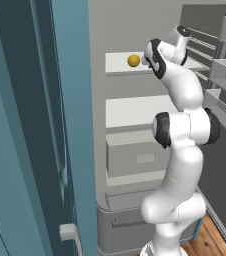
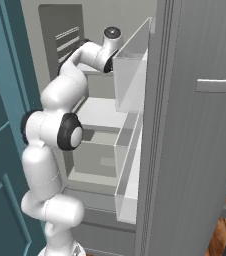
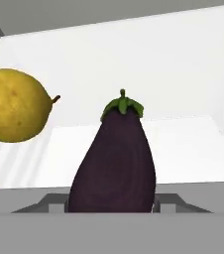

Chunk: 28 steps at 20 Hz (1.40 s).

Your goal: Move the eggplant and pear from the top shelf to the second highest shelf to make space. Then, place the pitcher from the counter on the cleared top shelf.

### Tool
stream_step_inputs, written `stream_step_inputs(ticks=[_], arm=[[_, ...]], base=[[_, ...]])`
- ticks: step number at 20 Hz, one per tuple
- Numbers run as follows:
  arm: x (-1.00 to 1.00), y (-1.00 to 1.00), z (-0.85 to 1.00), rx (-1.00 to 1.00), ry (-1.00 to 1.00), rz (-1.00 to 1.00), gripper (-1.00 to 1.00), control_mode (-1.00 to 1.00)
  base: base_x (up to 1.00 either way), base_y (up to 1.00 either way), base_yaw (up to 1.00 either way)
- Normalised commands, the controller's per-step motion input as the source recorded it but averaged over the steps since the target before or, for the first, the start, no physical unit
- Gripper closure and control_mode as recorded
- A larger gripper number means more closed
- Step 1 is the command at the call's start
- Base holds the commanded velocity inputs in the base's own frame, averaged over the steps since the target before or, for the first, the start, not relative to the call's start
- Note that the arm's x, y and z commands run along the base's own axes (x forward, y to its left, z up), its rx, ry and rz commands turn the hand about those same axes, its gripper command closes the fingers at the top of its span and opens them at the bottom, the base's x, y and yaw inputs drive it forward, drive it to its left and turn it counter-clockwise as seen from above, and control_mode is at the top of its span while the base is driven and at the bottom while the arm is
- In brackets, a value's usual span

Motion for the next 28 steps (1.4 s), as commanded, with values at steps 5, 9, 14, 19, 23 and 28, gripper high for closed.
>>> stream_step_inputs(ticks=[5,9,14,19,23,28], arm=[[-1.00,0.18,-0.42,-0.09,-0.09,0.00,1.00,-1.00],[-1.00,0.19,-0.24,-0.09,-0.11,0.00,1.00,-1.00],[-1.00,0.12,-0.05,-0.06,0.00,0.00,1.00,-1.00],[-0.92,0.03,-0.41,-0.01,0.00,0.01,1.00,-1.00],[-0.38,-0.04,-0.81,0.00,-0.01,0.03,1.00,-1.00],[0.08,-0.12,-0.80,0.00,0.01,0.00,1.00,-1.00]], base=[[0.00,0.00,0.00],[0.00,0.00,0.00],[0.00,0.00,0.00],[0.00,0.00,0.00],[0.00,0.00,0.00],[0.00,0.00,0.00]])
